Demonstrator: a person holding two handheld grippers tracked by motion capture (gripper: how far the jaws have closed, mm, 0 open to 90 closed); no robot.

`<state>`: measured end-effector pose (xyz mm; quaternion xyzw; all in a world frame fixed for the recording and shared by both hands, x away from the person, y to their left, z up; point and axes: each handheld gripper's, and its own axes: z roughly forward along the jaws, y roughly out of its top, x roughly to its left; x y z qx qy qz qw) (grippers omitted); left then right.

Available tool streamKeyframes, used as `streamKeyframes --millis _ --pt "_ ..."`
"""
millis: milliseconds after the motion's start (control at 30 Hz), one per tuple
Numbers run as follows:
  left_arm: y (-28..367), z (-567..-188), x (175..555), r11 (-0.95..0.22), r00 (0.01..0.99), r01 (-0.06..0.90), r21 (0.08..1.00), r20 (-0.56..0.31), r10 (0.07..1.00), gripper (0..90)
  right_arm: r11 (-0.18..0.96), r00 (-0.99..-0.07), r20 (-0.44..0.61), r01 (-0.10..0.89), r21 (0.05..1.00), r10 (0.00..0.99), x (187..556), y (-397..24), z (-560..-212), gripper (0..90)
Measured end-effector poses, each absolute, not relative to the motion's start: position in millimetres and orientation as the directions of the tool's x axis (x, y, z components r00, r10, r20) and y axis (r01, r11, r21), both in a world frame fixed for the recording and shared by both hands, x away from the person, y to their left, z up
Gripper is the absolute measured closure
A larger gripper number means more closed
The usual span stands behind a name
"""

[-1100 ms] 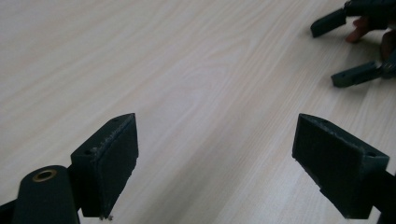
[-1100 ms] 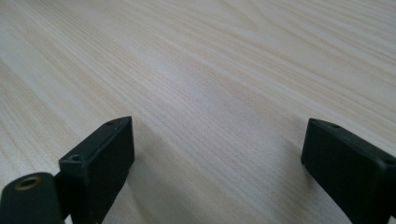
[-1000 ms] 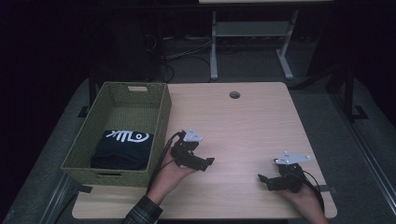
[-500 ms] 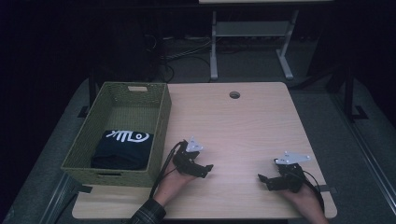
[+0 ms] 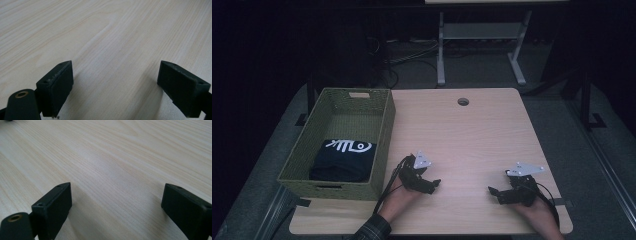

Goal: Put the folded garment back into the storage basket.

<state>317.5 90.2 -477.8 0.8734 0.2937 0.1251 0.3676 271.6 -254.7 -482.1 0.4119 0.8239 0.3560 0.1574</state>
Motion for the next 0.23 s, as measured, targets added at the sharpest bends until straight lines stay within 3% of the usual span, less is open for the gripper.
streamKeyframes --millis 233 --pt "90.3 -477.8 317.7 -0.557 0.797 0.421 0.715 0.002 0.604 13.0 0.407 -0.611 0.034 0.567 0.716 0.791 271.6 -254.7 -482.1 9.2"
